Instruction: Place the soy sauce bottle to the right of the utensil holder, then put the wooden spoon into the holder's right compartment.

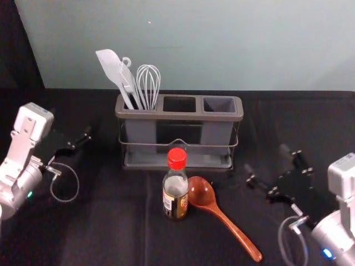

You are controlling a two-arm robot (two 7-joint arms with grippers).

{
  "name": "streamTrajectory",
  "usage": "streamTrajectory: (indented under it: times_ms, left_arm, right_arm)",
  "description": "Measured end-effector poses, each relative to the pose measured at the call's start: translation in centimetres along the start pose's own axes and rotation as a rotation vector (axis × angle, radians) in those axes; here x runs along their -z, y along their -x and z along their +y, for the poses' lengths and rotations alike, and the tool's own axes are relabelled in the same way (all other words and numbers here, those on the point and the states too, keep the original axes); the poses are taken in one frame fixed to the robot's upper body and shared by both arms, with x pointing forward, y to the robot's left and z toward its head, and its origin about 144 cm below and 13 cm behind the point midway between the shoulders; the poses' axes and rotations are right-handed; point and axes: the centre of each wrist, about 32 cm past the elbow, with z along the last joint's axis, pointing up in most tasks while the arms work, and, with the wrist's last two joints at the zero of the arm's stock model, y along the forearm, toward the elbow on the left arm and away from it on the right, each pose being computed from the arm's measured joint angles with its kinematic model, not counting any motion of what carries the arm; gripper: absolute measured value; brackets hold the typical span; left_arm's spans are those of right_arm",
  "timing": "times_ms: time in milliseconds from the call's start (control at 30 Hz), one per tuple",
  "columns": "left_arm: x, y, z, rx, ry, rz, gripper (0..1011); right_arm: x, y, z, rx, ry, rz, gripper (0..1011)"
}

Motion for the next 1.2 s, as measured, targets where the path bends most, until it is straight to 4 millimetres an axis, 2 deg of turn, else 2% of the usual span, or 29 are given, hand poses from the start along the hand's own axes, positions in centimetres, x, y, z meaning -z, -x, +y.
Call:
streamTrajectory:
  times_ms: [300, 400, 567, 633, 967, 1200]
  left_arm:
    - [0.0, 0.0, 0.0, 0.0, 0.0, 0.0, 1000]
    - [0.0, 0.0, 0.0, 0.0, 0.0, 0.0, 1000]
    - [0.0, 0.0, 0.0, 0.0, 0.0, 0.0, 1000]
    - [0.0, 0.0, 0.0, 0.0, 0.0, 0.0, 1000]
    - [0.0, 0.0, 0.0, 0.0, 0.0, 0.0, 1000]
    - [0.0, 0.0, 0.0, 0.0, 0.0, 0.0, 1000]
  right_arm:
    - [-0.7, 3.7, 0.6, -0.118, -0.064, 0.121, 1004]
    - [-1.0, 5.4, 1.2, -0.179, -0.085, 0.153, 1004]
    - [-1.3, 6.8, 1.9, -0.227, -0.095, 0.172, 1004]
    - [-1.4, 7.6, 2.8, -0.256, -0.096, 0.174, 1004]
    - [-2.0, 8.2, 5.9, -0.269, -0.114, 0.159, 1004]
    - [-1.9, 8.4, 7.0, -0.271, -0.118, 0.164, 1004]
